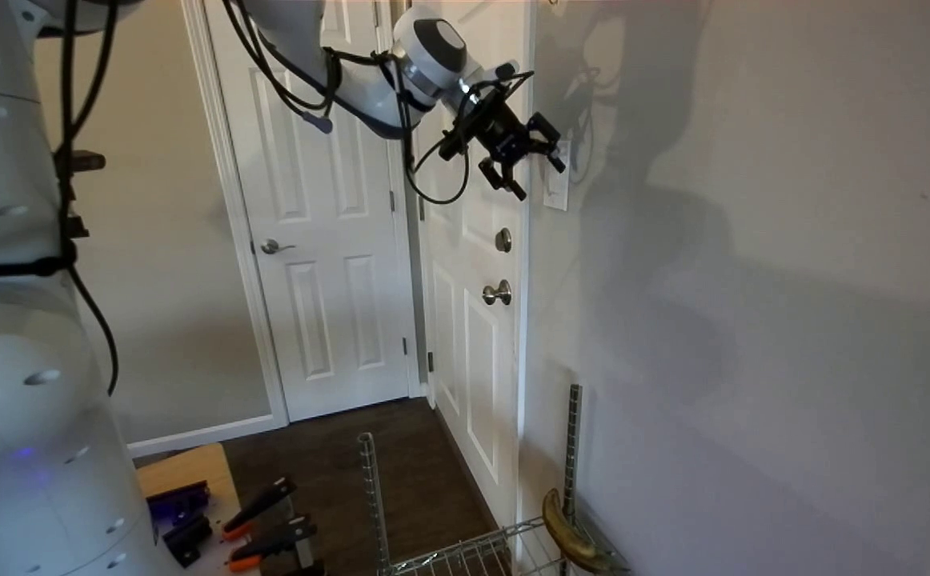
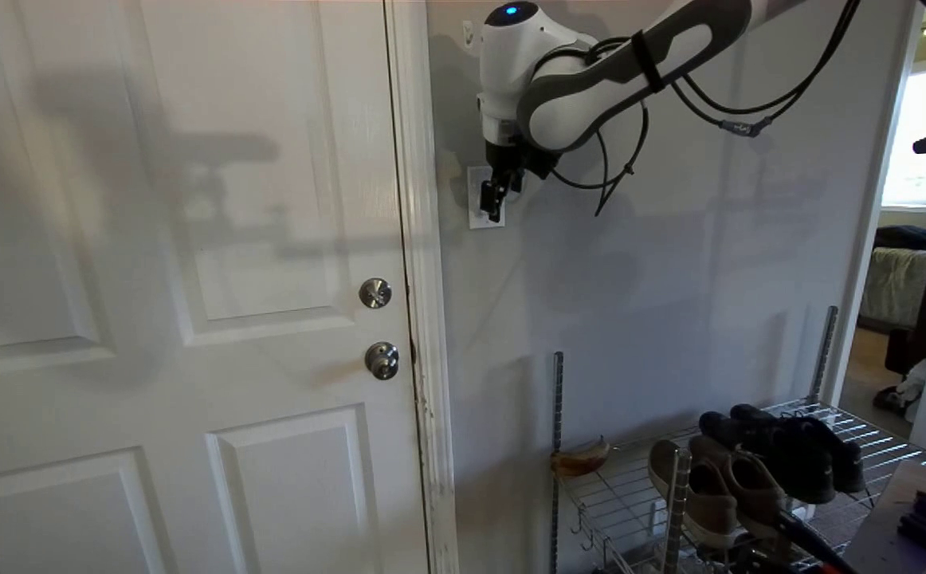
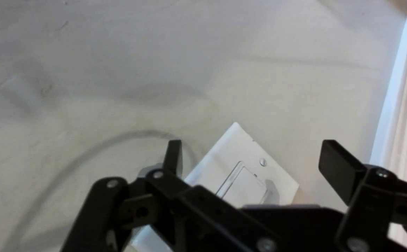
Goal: Push the light switch downwards
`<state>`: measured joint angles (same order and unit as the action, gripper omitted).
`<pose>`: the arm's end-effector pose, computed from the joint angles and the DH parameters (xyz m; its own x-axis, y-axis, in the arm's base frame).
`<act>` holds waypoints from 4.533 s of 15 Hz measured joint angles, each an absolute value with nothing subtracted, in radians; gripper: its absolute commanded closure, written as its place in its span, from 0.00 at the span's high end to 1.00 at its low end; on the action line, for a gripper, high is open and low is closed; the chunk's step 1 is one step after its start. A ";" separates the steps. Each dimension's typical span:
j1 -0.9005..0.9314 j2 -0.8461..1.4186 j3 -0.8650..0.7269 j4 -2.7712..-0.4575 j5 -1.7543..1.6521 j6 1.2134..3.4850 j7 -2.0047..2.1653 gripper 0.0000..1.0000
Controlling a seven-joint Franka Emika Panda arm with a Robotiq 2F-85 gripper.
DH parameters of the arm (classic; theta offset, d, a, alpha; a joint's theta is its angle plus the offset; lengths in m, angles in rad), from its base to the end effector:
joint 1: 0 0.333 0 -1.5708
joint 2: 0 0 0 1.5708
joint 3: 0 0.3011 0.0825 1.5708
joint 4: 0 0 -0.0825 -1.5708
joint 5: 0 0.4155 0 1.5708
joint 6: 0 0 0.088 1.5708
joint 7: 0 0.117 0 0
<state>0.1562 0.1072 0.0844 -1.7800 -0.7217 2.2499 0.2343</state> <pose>0.6483 0.1328 0.5030 0.8297 0.4360 0.3485 0.1919 -0.8091 0.5554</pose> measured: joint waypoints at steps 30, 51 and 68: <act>0.172 0.123 0.101 -1.756 -0.622 2.260 0.193 1.00; 0.176 0.208 0.101 -1.667 -0.718 2.279 0.127 1.00; 0.214 0.054 0.144 -1.766 -0.443 2.013 0.152 1.00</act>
